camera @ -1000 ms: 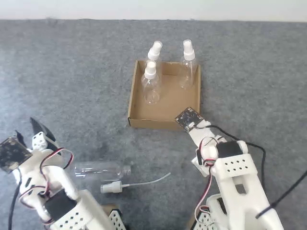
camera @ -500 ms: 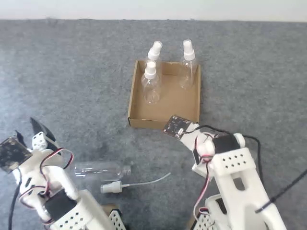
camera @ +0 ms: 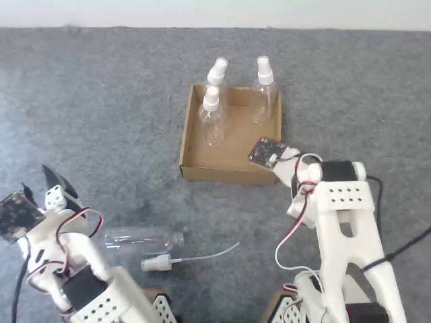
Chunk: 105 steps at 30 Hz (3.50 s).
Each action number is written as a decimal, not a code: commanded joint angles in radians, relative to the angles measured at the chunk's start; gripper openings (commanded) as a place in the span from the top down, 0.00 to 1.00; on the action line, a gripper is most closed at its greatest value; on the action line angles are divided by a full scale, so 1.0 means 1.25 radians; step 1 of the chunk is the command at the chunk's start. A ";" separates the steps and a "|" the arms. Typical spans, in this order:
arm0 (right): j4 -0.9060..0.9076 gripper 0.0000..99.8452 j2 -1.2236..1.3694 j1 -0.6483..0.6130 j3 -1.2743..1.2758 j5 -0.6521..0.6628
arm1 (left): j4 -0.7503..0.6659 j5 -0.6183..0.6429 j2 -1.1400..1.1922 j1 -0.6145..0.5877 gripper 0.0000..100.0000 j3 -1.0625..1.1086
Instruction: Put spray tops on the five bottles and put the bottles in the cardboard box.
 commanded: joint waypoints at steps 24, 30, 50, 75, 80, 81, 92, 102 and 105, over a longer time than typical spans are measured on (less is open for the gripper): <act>0.001 0.70 0.436 0.093 -0.312 0.058 | -0.025 -0.006 -0.015 0.000 0.84 -0.006; 0.002 0.71 0.498 0.096 -0.341 0.058 | -0.025 -0.006 -0.015 0.000 0.84 -0.006; 0.078 0.93 0.494 0.089 -0.342 0.085 | -0.025 -0.006 -0.015 0.000 0.84 -0.006; 0.262 0.93 0.006 -0.174 -0.245 -0.238 | -0.022 -0.006 -0.015 0.000 0.84 -0.006; 0.262 0.93 -0.069 -0.262 -0.233 -0.361 | -0.022 -0.006 -0.015 0.000 0.84 -0.006; 0.262 0.93 -0.080 -0.279 -0.233 -0.382 | -0.022 -0.006 -0.015 0.000 0.84 -0.006; 0.181 0.93 -0.170 -0.387 -0.233 -0.668 | -0.022 -0.006 -0.015 0.000 0.84 -0.006; 0.137 0.93 -0.180 -0.401 -0.232 -0.803 | -0.022 -0.006 -0.015 0.000 0.84 -0.006; 0.137 0.93 -0.180 -0.402 -0.232 -0.803 | -0.022 -0.006 -0.015 0.000 0.84 -0.006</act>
